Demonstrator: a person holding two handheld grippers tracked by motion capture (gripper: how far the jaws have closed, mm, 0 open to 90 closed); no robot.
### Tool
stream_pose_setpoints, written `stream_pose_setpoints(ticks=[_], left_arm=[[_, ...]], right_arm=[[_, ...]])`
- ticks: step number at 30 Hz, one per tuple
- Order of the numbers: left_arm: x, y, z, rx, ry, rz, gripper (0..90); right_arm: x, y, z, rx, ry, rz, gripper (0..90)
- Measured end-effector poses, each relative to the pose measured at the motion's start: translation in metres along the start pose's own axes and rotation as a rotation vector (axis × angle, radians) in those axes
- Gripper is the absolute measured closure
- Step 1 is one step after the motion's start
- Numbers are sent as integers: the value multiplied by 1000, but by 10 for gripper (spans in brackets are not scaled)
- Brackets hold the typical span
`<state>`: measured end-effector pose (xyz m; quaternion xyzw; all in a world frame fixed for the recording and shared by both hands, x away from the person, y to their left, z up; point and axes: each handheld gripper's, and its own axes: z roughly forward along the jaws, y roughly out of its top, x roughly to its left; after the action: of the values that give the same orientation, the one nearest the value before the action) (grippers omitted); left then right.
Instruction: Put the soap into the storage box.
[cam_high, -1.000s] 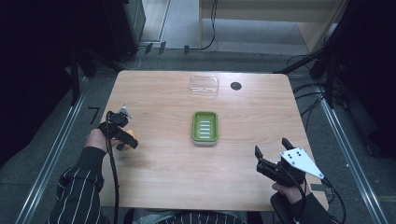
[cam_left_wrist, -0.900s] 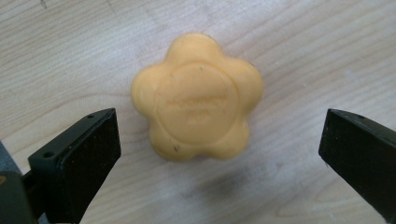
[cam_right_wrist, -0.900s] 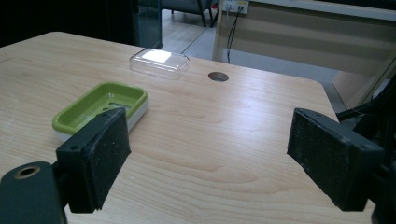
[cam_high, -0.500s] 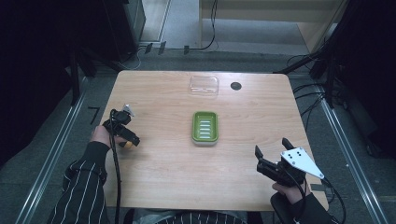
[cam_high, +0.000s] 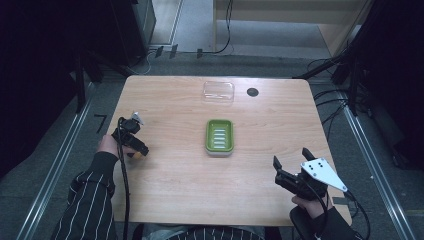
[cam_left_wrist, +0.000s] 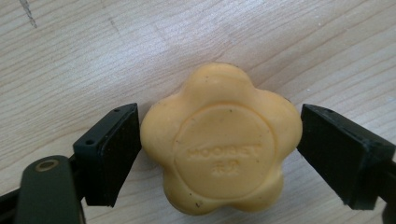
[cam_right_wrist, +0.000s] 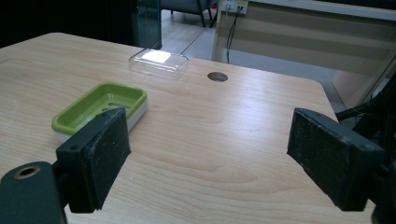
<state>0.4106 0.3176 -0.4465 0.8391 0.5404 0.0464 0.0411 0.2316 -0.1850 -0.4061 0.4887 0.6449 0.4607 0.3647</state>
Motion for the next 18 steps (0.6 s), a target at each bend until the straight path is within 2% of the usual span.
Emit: stream_pose_setpoints(ticks=[1, 6, 11, 18], left_arm=[[0, 0, 0, 0, 3, 2, 195], [0, -1, 1, 7, 14, 6, 221], [0, -1, 3, 10, 6, 10, 244], [0, -4, 3, -33, 15, -6, 255]], right_arm=[[0, 0, 0, -2, -1, 1, 137], [0, 0, 0, -3, -2, -1, 137], [0, 0, 0, -3, -3, -1, 137], [0, 0, 0, -2, -3, 1, 137]])
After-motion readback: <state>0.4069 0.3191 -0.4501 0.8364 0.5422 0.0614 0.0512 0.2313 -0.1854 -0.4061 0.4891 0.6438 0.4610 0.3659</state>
